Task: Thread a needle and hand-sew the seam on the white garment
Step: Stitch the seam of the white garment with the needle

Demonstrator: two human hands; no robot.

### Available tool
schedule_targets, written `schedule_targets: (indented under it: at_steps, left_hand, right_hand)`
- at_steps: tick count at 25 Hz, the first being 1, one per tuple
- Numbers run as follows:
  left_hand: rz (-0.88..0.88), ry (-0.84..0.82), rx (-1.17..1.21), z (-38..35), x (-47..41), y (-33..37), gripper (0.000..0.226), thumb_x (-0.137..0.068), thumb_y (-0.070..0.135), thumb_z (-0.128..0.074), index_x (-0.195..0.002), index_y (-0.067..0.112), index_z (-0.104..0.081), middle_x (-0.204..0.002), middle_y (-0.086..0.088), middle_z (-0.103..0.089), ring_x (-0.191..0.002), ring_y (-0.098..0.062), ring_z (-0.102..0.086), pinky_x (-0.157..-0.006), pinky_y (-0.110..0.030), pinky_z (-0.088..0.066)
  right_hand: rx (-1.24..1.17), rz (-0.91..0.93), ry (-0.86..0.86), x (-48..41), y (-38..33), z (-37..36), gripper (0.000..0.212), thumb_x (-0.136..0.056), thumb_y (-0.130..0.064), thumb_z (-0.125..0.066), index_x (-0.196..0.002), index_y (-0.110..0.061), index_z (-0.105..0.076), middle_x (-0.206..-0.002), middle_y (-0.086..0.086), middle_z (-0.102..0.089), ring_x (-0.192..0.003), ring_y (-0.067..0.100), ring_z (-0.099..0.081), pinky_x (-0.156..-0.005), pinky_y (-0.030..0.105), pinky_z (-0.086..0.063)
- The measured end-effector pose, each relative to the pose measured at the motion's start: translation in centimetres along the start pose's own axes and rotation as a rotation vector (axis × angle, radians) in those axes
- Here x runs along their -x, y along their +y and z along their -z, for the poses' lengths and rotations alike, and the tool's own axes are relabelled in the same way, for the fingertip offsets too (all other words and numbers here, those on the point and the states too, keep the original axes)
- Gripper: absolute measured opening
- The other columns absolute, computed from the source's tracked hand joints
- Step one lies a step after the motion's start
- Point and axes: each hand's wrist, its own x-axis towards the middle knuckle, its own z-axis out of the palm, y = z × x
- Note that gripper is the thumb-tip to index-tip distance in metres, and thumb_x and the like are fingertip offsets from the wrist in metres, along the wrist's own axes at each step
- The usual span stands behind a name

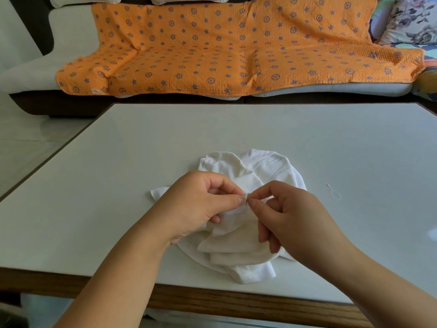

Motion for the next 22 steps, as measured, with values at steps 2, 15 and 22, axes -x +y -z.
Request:
schedule_targets:
  at_steps: [2, 15, 22]
  left_hand:
    - [-0.007, -0.002, -0.007, -0.2, 0.0, 0.0, 0.003, -0.084, 0.02, -0.074, -0.083, 0.022, -0.077, -0.076, 0.008, -0.074, -0.067, 0.001, -0.064, -0.06, -0.017, -0.05]
    - [-0.097, -0.007, -0.133, -1.3, 0.1, 0.0, 0.022, -0.089, 0.016, -0.068, -0.09, 0.036, -0.077, -0.066, 0.02, -0.069, -0.061, 0.004, -0.056, -0.062, -0.016, -0.053]
    - [-0.086, 0.008, -0.125, -1.3, -0.2, -0.2, 0.012, -0.088, 0.025, -0.071, -0.093, 0.032, -0.078, -0.082, 0.018, -0.074, -0.075, 0.003, -0.066, -0.061, -0.012, -0.05]
  right_hand:
    - [-0.015, -0.006, 0.01, -0.1, 0.0, -0.1, 0.011, -0.098, -0.026, -0.053, -0.089, -0.023, -0.059, -0.056, -0.002, -0.068, -0.039, 0.006, -0.053, -0.044, 0.012, -0.041]
    - [-0.34, -0.102, -0.025, -0.2, -0.5, 0.1, 0.015, -0.098, -0.015, -0.055, -0.113, -0.017, -0.053, -0.072, 0.01, -0.073, -0.053, 0.018, -0.067, -0.05, 0.021, -0.05]
    - [-0.139, -0.044, 0.075, -0.7, 0.0, 0.7, 0.007, -0.09, -0.025, -0.065, -0.084, -0.025, -0.068, -0.068, -0.006, -0.071, -0.055, 0.009, -0.064, -0.049, 0.017, -0.043]
